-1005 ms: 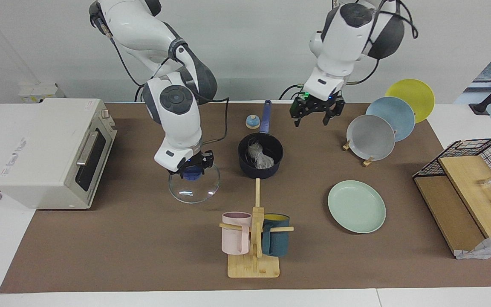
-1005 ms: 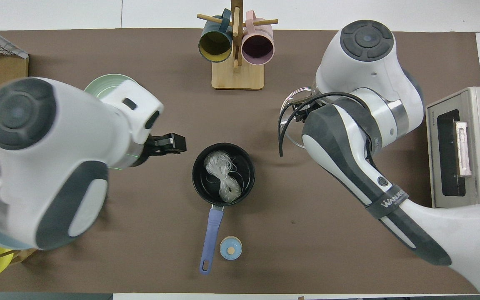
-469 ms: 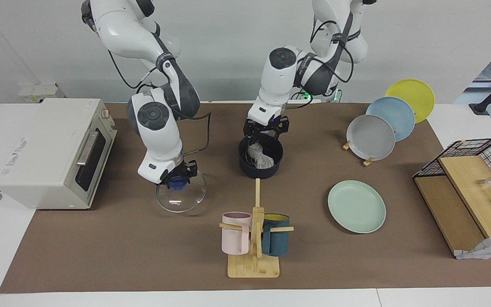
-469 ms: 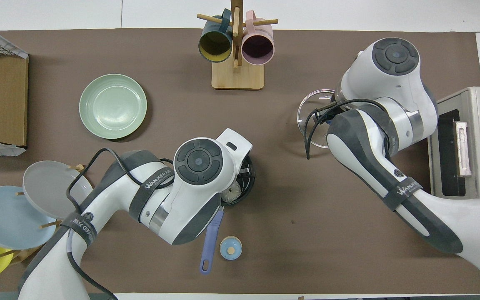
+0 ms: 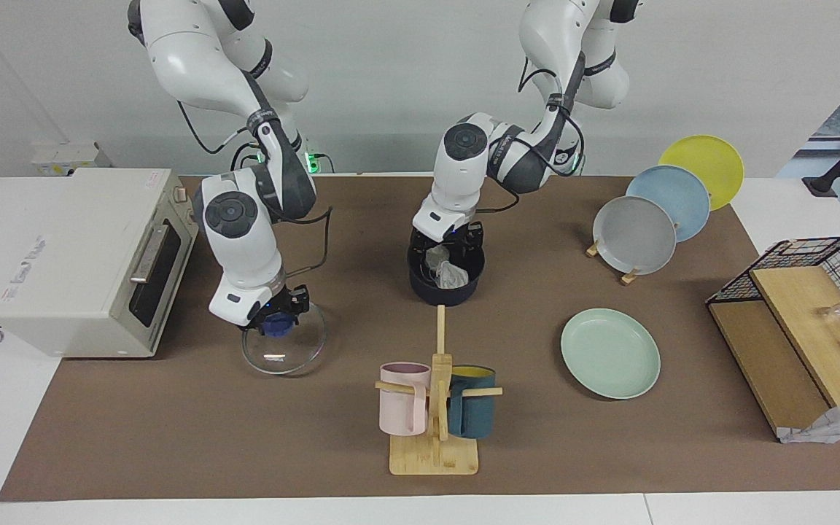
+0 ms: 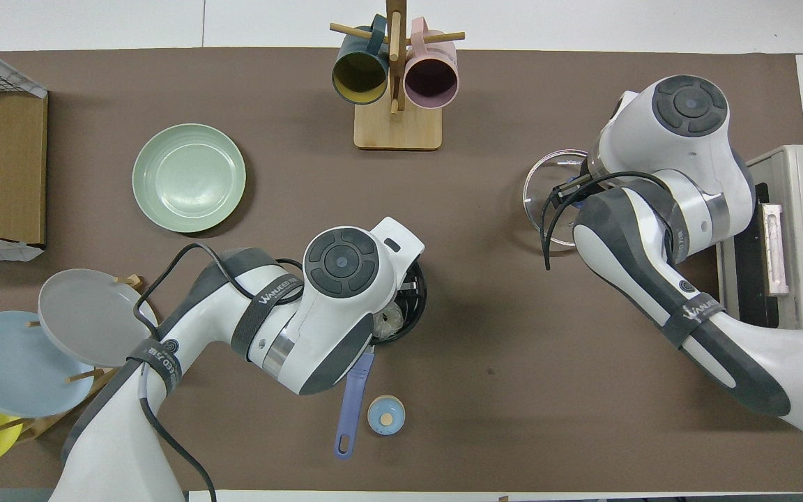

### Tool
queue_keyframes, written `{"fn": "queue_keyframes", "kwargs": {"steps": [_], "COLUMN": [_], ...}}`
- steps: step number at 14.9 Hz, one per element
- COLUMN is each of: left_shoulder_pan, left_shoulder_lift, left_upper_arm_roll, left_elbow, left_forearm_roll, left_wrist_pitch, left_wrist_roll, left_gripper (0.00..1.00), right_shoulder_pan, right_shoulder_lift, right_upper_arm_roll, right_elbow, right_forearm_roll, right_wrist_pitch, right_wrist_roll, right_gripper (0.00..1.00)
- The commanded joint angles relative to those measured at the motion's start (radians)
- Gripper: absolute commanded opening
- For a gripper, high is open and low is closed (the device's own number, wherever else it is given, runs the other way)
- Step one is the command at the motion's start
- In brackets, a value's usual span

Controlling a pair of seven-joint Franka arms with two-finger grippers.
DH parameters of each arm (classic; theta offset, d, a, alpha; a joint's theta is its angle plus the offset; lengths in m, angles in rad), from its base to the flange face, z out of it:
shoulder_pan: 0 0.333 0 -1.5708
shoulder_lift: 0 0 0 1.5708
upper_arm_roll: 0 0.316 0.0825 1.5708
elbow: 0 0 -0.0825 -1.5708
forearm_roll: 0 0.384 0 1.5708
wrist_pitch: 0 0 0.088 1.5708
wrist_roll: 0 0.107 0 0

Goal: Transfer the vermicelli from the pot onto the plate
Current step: 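Grasp the vermicelli with the left gripper while the right gripper sets down the lid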

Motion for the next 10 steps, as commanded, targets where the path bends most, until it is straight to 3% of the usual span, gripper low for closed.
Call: {"fn": "queue_keyframes", "kwargs": {"steps": [1, 4, 6, 7, 8, 9, 10], "left_shoulder_pan": [-0.017, -0.014, -0.014, -0.013, -0.005, -0.004, 0.002], "left_shoulder_lift": [0.04, 0.046, 0.048, 0.046, 0.048, 0.048, 0.046], "left_upper_arm_roll": [0.017, 0.017, 0.017, 0.019, 0.017, 0.017, 0.017], "left_elbow": [-0.015, -0.016, -0.019, -0.018, -0.015, -0.012, -0.01], "left_forearm_roll": [0.004, 0.021, 0.022, 0.024, 0.025, 0.025, 0.025], "left_wrist_pitch": [0.075, 0.076, 0.076, 0.073, 0.069, 0.067, 0.064], "left_wrist_roll": [0.022, 0.062, 0.08, 0.089, 0.106, 0.132, 0.152], "left_gripper": [1.0, 1.0, 1.0, 0.89, 0.35, 0.0, 0.0], "right_shoulder_pan": [-0.047, -0.067, -0.072, -0.073, -0.073, -0.075, -0.076], "right_shoulder_lift": [-0.03, -0.03, -0.036, -0.037, -0.038, -0.038, -0.038], "right_upper_arm_roll": [0.012, 0.012, 0.012, 0.012, 0.012, 0.012, 0.012], "right_elbow": [-0.034, -0.059, -0.097, -0.103, -0.108, -0.108, -0.108], "right_forearm_roll": [-0.013, -0.013, -0.011, -0.011, -0.011, -0.011, -0.011], "right_wrist_pitch": [0.024, 0.053, 0.089, 0.095, 0.097, 0.095, 0.095], "right_wrist_roll": [-0.048, -0.055, -0.048, -0.043, -0.043, -0.043, -0.043], "right_gripper": [0.6, 0.62, 0.71, 0.77, 0.83, 0.83, 0.84]}}
